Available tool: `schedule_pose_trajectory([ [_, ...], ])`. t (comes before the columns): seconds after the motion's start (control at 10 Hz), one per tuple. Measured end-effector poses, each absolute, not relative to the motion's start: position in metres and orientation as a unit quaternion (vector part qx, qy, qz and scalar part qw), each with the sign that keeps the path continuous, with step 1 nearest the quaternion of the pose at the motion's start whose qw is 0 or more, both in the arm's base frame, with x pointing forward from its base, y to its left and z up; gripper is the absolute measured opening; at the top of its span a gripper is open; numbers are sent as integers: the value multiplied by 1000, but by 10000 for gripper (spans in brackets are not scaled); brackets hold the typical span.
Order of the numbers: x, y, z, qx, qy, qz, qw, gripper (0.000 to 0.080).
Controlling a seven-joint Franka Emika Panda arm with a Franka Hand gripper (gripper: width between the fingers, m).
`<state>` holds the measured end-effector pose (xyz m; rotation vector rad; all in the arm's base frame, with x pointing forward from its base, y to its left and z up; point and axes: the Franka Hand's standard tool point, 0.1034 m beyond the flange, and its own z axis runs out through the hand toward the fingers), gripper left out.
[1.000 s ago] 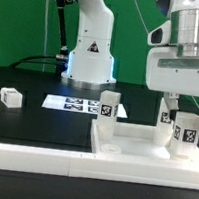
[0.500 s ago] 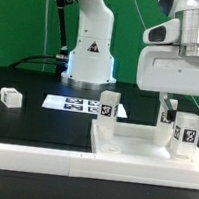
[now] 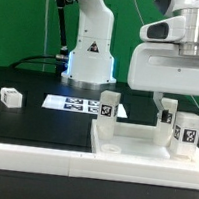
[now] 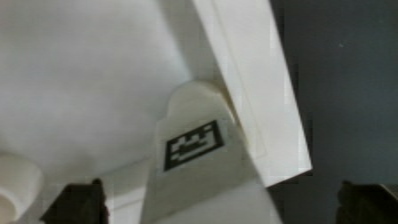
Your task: Assemble square table
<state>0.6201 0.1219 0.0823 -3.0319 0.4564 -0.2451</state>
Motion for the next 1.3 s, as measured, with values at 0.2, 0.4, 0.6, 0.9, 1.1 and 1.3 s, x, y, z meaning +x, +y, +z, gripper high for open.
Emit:
schedule_pose_trajectory([
  [0.2,621,120,82,-993,81,-82,22,649],
  [0.4,621,117,82,-996,16,-84,13,649],
  [0.6,621,117,82,-996,20,-84,13,391],
  [0.9,621,117,82,-996,32,-83,14,288],
  [1.1,621,117,82,-990,109,-82,22,288],
  [1.3,622,115,81,-976,202,-78,32,288],
])
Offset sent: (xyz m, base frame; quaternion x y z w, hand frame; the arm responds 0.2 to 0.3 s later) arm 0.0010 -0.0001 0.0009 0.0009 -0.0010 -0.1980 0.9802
